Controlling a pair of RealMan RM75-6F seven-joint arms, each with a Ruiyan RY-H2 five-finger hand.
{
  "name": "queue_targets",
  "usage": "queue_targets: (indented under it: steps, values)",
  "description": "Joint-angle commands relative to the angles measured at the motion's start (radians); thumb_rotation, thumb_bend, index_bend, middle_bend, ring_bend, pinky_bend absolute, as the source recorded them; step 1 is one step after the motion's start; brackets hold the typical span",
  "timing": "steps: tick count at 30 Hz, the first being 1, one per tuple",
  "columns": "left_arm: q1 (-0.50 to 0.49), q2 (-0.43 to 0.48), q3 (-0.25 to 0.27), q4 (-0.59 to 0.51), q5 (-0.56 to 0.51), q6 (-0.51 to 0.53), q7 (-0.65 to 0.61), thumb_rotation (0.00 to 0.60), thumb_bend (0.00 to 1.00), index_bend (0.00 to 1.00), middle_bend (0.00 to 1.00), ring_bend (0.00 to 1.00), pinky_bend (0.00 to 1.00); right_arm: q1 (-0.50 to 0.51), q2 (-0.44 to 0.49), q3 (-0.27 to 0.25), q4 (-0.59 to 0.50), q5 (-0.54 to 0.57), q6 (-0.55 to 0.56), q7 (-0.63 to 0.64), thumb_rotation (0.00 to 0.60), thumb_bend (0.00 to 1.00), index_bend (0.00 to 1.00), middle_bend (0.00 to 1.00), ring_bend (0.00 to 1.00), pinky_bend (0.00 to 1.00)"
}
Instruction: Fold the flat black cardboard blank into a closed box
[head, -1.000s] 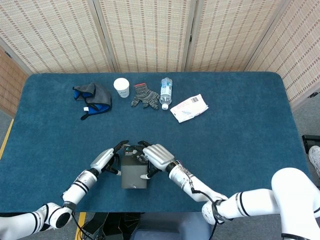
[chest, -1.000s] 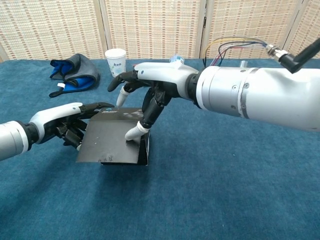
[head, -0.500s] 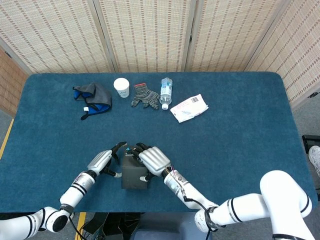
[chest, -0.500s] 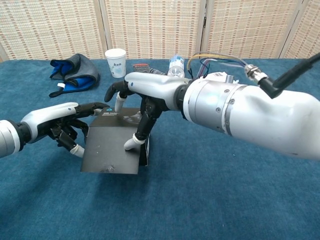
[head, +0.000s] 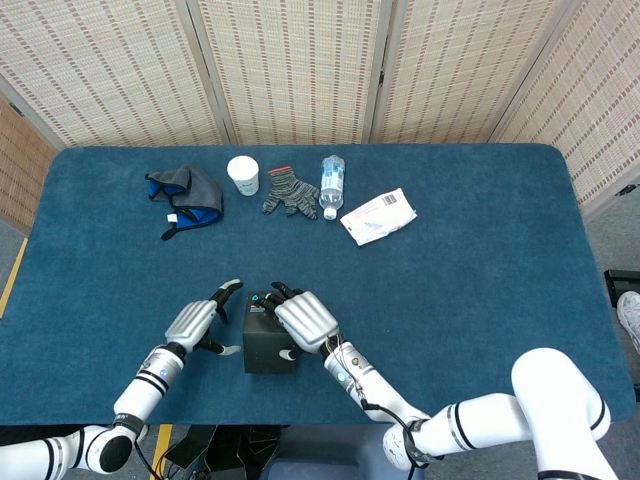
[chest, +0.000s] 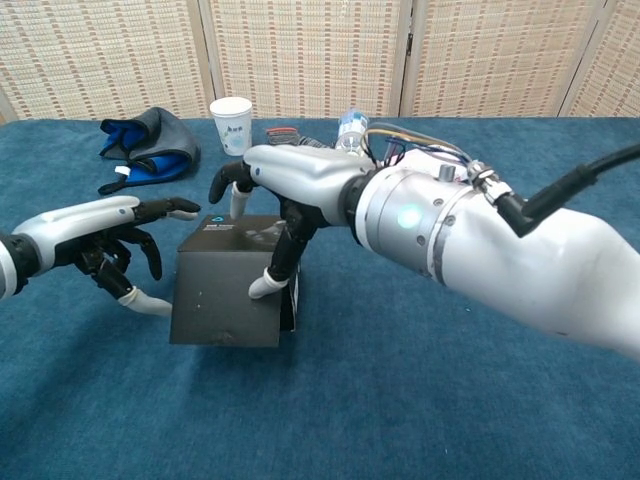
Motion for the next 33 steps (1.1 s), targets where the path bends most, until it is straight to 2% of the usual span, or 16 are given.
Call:
queue_targets:
  steps: [1, 12, 25, 33]
  values:
    - [0.005, 0.015, -0.003, -0.026, -0.028, 0.014, 0.041, 0.600, 0.11, 0.00, 0.00, 0.42, 0.75, -0.005, -0.013, 0.001, 0.012, -0.008, 0.000, -0.014, 0.600, 0.00, 0.19, 0.26, 0.13, 0.30]
    - [0.016, 0.026, 0.010, -0.059, -0.060, 0.083, 0.205, 0.600, 0.11, 0.00, 0.00, 0.38, 0.72, -0.027, -0.059, -0.013, 0.051, -0.066, 0.017, -0.084, 0.600, 0.00, 0.21, 0.27, 0.13, 0.30]
    - [0.013, 0.044, -0.009, -0.048, -0.107, 0.025, 0.181, 0.600, 0.11, 0.00, 0.00, 0.35, 0.69, -0.072, -0.150, -0.051, 0.179, -0.205, 0.067, -0.143, 0.600, 0.03, 0.28, 0.29, 0.13, 0.30]
    - [0.008, 0.057, -0.014, -0.040, -0.110, -0.010, 0.156, 0.600, 0.11, 0.00, 0.00, 0.33, 0.68, -0.109, -0.206, -0.070, 0.295, -0.321, 0.086, -0.120, 0.600, 0.15, 0.33, 0.33, 0.16, 0.30]
